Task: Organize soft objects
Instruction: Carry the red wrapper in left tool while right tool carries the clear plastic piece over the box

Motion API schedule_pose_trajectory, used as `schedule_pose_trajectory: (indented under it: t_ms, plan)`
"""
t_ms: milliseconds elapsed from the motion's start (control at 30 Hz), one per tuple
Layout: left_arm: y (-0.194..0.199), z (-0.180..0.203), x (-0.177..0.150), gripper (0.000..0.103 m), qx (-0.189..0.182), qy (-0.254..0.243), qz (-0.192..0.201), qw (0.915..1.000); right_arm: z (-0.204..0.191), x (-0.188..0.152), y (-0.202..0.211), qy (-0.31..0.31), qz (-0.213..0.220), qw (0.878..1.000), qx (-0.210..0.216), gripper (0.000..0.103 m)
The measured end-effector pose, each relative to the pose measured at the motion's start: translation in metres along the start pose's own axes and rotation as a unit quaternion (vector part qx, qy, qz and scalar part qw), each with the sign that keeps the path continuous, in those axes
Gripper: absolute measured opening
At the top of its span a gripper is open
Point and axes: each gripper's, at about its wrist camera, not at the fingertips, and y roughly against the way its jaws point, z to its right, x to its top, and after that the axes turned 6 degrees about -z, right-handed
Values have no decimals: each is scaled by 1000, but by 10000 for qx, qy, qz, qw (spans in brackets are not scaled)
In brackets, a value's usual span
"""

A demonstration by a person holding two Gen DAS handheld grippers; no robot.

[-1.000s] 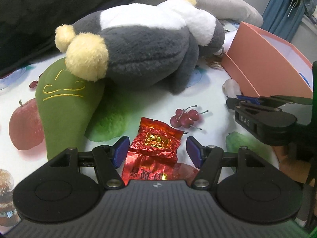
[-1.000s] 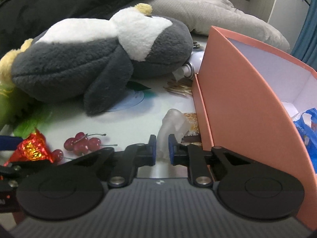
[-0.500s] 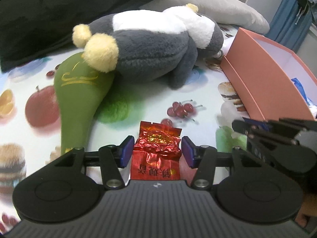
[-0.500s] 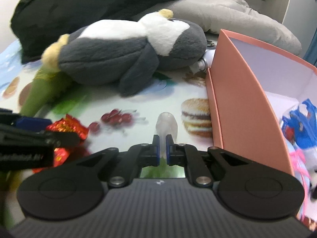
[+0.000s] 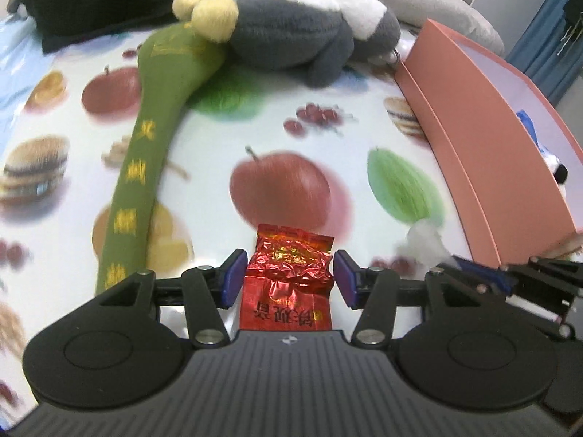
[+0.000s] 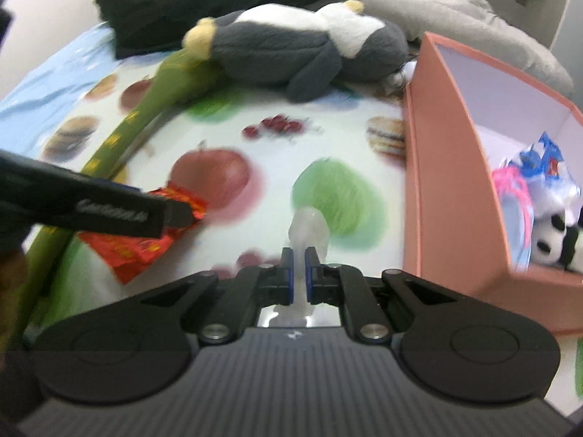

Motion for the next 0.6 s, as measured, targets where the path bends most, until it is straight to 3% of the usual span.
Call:
schedule_pose_trajectory:
  t_ms: [267, 333, 400, 600]
  plan:
    - [0, 3, -23, 64, -118, 98, -256, 9996, 1, -23, 8, -252, -141, 9990, 348, 16]
    - [2, 1, -24, 68, -186, 103, -231, 9995, 3, -25, 11, -317, -69, 9987, 396, 39]
    - [2, 1, -24, 68, -201, 75, -251, 9995, 4, -25, 12, -356, 37, 9985, 413, 50]
    - [3, -4, -19, 69, -238, 172, -239, 9993, 2, -20, -3, -266, 23, 9986, 453, 51]
